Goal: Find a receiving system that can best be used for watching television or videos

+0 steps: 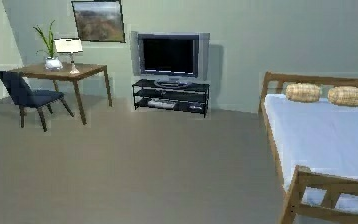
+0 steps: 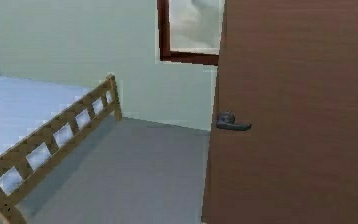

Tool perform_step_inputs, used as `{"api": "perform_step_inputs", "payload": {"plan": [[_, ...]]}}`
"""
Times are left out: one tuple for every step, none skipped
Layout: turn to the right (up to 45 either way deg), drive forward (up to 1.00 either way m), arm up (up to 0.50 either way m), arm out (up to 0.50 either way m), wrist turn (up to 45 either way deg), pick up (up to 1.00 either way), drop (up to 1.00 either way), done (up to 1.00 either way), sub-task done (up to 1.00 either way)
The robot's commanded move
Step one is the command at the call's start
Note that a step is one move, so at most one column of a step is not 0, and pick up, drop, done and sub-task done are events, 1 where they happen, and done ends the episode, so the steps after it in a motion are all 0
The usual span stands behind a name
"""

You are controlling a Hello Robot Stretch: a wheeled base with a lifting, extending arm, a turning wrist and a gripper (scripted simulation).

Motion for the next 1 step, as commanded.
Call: {"api": "perform_step_inputs", "payload": {"plan": [[3.0,0.0,0.0,0.0,0.0,0.0,0.0,0.0,0.0]]}}
